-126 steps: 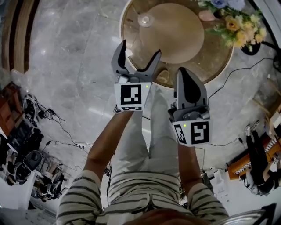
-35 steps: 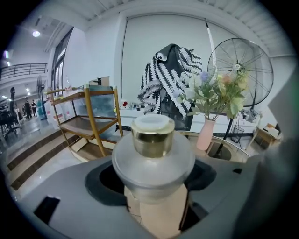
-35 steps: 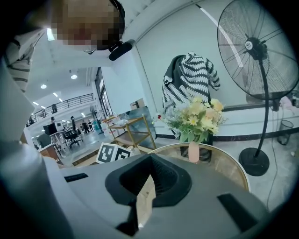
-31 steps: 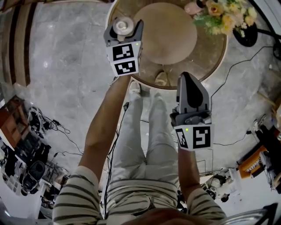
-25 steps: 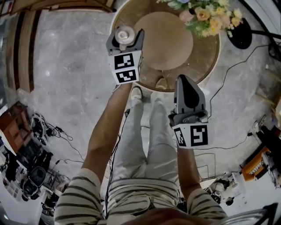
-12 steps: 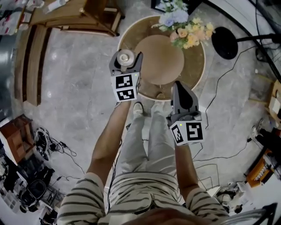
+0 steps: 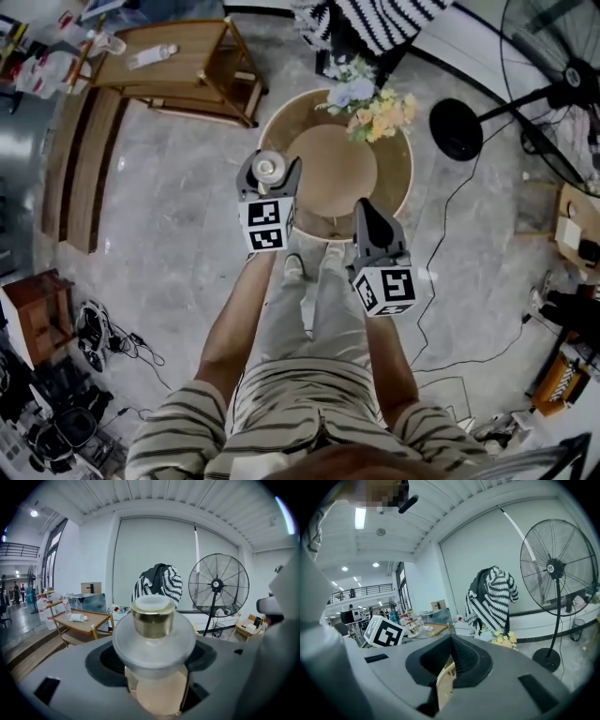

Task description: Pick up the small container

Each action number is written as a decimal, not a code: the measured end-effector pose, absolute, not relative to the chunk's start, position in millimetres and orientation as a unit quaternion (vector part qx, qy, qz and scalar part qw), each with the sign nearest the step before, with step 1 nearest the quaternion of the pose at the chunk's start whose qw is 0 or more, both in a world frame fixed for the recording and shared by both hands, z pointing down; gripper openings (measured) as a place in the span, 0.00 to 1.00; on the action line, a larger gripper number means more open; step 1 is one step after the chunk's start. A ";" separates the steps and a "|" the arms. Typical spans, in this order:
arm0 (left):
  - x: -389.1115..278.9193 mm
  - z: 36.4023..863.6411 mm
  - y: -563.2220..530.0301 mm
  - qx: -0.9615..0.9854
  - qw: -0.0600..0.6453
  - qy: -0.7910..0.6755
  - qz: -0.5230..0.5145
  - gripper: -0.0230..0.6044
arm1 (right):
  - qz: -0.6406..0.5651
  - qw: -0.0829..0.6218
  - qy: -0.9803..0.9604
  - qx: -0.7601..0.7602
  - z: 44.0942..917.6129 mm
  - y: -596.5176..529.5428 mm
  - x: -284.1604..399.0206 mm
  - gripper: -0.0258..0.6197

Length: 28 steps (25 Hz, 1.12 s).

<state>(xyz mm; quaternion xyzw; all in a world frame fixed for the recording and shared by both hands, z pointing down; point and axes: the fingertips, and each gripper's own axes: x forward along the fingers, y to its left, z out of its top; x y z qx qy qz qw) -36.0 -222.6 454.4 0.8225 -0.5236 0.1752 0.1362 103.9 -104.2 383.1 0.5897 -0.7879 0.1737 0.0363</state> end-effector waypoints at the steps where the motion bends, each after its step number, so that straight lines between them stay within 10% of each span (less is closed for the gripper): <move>1: -36.7 444.8 -218.8 0.824 0.133 -0.523 0.174 0.56 | 0.172 0.036 -0.788 0.590 376.1 -101.9 104.6 0.05; 28: -13.0 247.5 -106.5 0.868 0.092 -0.474 0.114 0.56 | 0.098 -0.001 -0.801 0.590 215.1 -41.6 113.4 0.05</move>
